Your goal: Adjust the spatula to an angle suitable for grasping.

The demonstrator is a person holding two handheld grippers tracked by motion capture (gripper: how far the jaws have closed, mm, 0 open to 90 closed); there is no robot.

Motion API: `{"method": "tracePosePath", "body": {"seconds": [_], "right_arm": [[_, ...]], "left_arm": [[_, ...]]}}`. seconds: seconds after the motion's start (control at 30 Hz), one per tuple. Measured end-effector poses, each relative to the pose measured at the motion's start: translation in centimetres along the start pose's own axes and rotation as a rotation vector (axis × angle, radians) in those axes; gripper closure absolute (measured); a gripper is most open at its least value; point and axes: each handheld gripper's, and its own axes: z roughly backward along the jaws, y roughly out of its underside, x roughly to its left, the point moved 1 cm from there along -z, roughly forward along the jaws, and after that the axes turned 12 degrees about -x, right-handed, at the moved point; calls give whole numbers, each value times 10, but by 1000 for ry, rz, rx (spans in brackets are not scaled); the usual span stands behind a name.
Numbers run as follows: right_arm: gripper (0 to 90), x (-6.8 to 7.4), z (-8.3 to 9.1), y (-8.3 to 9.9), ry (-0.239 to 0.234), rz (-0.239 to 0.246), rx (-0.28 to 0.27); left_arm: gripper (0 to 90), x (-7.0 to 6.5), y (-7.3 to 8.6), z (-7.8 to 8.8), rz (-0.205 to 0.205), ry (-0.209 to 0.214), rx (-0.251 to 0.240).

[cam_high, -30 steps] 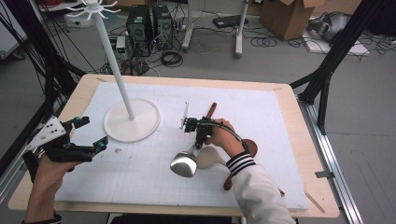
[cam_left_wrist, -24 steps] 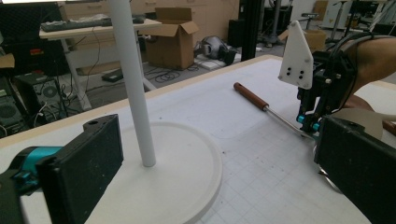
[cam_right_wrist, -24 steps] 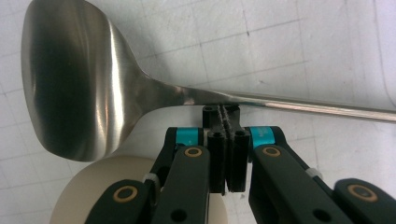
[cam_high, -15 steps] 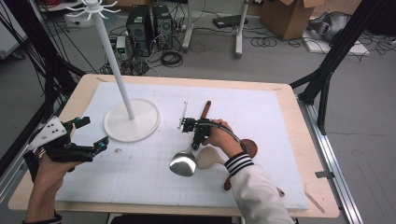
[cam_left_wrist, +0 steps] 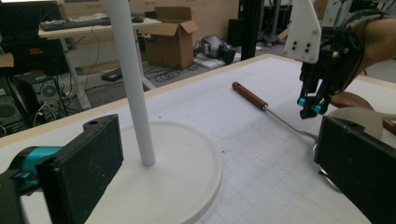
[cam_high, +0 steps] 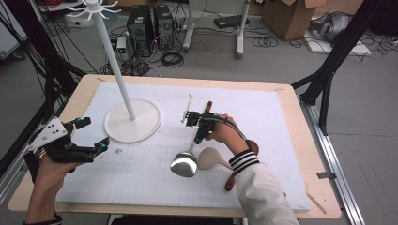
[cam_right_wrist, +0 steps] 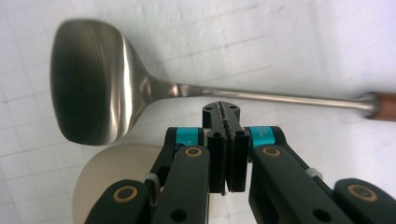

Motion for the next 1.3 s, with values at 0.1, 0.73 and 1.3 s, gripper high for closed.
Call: {"method": "tracePosePath", "body": {"seconds": [0.1,0.73,1.3], "right_arm": [[896,-2,11,-4,9,-8,-41],[896,-15,33,-13,46,-12,-103],[895,-33,16,-19,81,-21,-145]], "left_arm": [[17,0,0,0,1,1,0],[17,0,0,0,0,-1,1],[17,-1,-3,3,-4,1,-14]]}}
